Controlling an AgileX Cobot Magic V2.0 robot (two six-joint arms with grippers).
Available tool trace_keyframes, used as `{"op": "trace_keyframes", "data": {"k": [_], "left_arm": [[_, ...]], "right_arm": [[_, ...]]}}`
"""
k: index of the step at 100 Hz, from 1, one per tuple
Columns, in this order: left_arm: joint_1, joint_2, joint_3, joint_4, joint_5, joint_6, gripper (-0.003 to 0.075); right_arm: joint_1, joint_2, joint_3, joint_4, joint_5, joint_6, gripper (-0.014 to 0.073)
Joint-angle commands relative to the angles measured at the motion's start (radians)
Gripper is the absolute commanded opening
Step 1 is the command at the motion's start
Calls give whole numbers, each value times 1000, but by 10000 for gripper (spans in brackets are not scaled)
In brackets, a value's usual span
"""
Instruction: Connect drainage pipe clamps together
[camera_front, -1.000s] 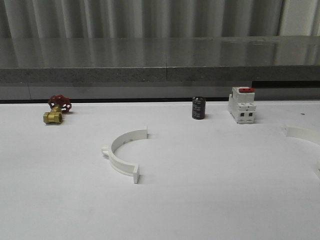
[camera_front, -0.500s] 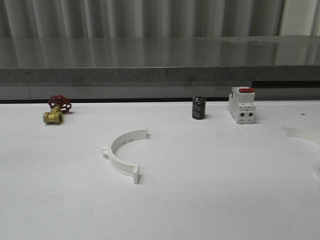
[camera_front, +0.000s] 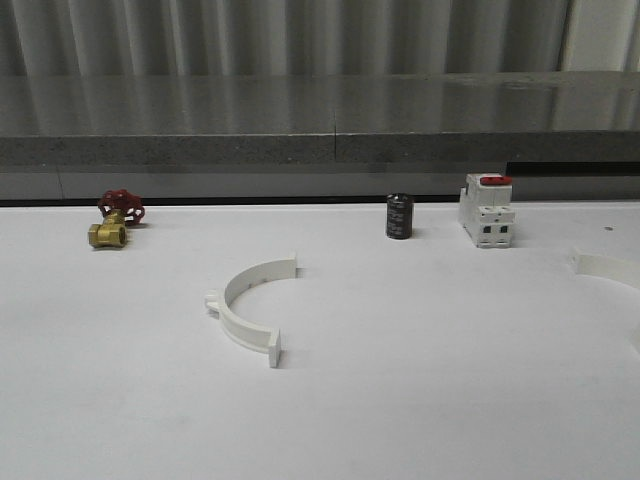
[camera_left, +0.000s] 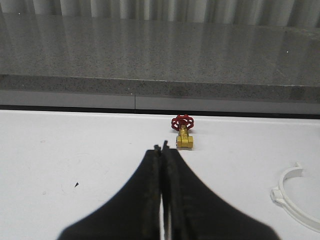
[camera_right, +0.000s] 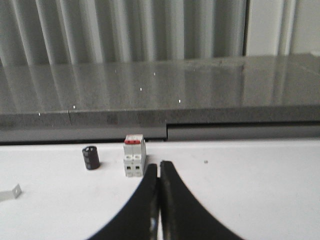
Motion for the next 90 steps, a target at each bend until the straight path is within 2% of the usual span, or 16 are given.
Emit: {"op": "trace_keyframes", "data": {"k": [1, 16, 28, 48, 70, 79, 90], "left_arm": [[3, 7, -24, 4, -87, 1, -20], [3, 7, -24, 4, -87, 1, -20], [3, 7, -24, 4, -87, 1, -20], [3, 7, -24, 4, -87, 1, -20], [3, 7, -24, 4, -87, 1, -20], [3, 7, -24, 4, -87, 1, -20], [3, 7, -24, 4, -87, 1, -20]], "right_arm": [[2, 116, -141, 0, 112, -7, -69], [2, 355, -333, 0, 420, -7, -69], [2, 538, -472, 0, 538, -7, -69], [2, 764, -630, 0, 494, -7, -69], [2, 933, -691, 0, 445, -7, -58], [2, 970, -692, 0, 452, -7, 20], [2, 1000, -692, 0, 446, -7, 257]]}}
